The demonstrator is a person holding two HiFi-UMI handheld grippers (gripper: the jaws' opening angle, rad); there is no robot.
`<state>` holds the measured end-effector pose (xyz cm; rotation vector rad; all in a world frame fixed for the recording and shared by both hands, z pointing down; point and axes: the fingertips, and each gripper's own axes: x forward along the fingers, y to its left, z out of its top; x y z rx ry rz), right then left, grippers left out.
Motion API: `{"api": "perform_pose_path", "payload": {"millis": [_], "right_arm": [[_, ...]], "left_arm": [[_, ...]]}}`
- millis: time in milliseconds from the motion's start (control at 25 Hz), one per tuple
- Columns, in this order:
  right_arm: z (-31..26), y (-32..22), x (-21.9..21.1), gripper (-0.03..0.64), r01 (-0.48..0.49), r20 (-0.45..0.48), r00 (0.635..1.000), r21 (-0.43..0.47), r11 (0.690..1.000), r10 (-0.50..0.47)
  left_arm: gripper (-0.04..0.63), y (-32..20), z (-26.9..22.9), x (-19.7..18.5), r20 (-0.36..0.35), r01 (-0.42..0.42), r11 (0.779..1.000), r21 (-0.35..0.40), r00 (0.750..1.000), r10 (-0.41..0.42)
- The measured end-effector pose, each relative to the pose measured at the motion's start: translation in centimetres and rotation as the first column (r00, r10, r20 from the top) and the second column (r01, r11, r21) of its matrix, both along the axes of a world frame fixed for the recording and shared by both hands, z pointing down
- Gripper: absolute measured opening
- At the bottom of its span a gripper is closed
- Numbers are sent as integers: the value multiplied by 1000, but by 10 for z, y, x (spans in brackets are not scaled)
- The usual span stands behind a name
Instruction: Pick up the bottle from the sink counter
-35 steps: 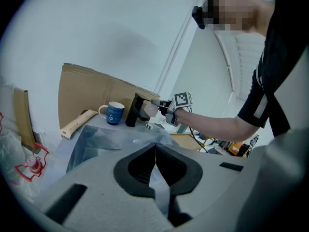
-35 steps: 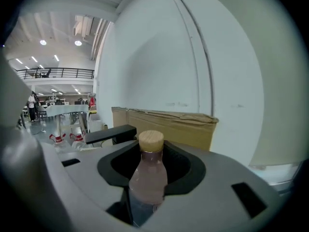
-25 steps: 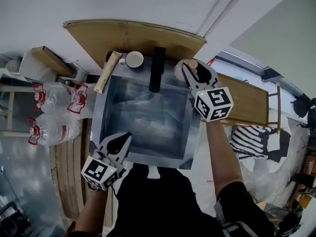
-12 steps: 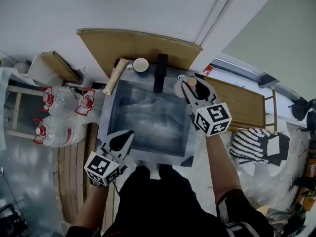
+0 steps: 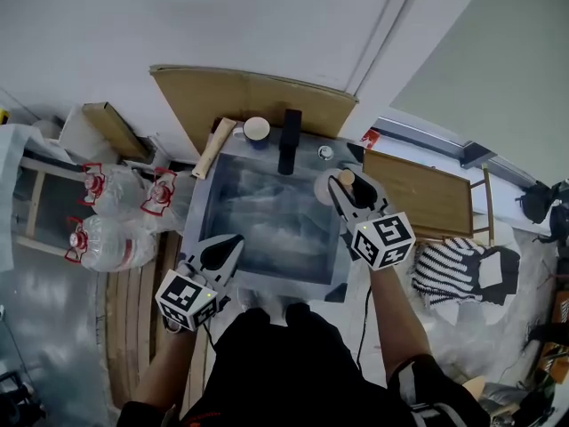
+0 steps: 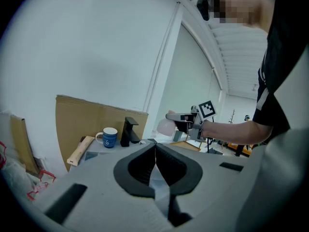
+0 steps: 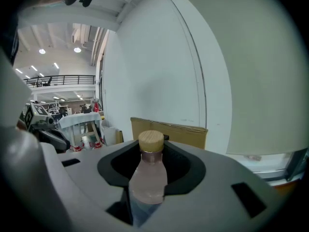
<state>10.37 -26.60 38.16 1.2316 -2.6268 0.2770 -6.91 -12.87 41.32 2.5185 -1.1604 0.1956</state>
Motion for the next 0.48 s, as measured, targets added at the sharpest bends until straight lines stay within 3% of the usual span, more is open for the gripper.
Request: {"api": "perform_pose_path", "payload": {"millis": [480], "right_arm": [[-3, 35, 3, 143, -2, 14, 1000, -25, 1000, 2]], "left_arm": [[20, 4, -9, -5, 6, 3, 1000, 13, 1000, -3]]}}
